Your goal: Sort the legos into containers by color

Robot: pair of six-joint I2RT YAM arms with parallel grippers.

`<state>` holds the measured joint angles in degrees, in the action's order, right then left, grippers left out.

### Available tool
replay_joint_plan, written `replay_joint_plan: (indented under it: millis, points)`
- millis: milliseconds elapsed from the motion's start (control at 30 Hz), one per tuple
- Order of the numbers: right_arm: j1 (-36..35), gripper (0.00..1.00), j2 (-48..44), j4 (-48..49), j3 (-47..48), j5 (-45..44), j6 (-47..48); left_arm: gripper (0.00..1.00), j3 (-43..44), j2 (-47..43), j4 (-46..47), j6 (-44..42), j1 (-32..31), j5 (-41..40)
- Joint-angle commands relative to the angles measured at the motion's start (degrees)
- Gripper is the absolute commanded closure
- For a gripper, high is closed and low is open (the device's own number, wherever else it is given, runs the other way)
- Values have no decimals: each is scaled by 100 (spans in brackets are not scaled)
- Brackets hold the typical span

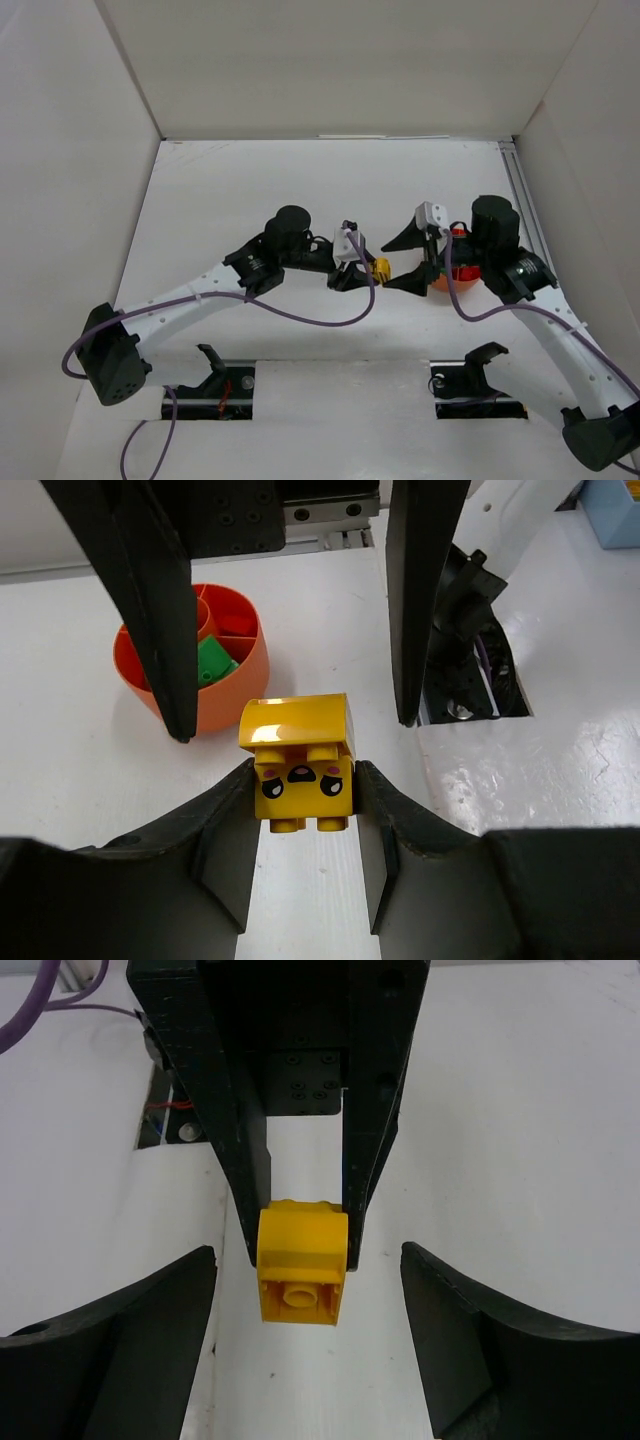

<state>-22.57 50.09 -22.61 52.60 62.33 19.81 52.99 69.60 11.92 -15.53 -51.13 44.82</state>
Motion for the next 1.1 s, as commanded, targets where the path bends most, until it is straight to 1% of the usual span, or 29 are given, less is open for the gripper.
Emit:
replay_joint_plan:
  millis: [0,100,133,167,267,333,367,433,500,533,600,667,733,833,967,1067]
  points:
    - [-239,20,141,-226,399,-299,400,100,317,-26,-111,-266,42,501]
    - [-450,33,300,-226,505,-352,401,100,317,-26,-111,-319,42,502]
    - [-511,46,387,-226,506,-353,401,100,317,-26,-111,-319,42,502]
    - [-512,51,388,-226,567,-353,401,100,317,-26,-111,-319,42,502]
    - [-565,63,388,-226,619,-458,401,100,317,-26,-111,-319,42,502]
    - [-565,67,388,-297,620,-659,401,100,265,-26,-111,-319,42,449]
    - [-565,73,388,-357,620,-712,401,100,264,-26,-111,-371,42,449]
    - [-565,80,335,-358,673,-879,401,100,264,-79,-111,-372,42,396]
    - [-565,85,335,-358,673,-1160,401,100,212,-79,-111,-372,42,265]
    - [-512,85,335,-358,673,-1318,322,100,159,-131,-33,-320,42,160]
    - [-460,88,283,-280,621,-1819,199,100,71,-131,99,-118,42,-200]
    - [-293,89,282,-217,559,-2057,75,100,9,-131,152,-30,42,-411]
    - [-30,94,282,-217,558,-2110,-13,100,-60,-131,205,102,42,-579]
    - [321,97,353,-217,558,-1988,-65,100,-201,-245,205,155,94,-895]
    - [638,97,467,-217,558,-1908,-180,100,-342,-526,257,392,244,-1264]
    - [806,97,467,-148,558,-2250,-408,100,-474,-755,389,630,367,-1773]
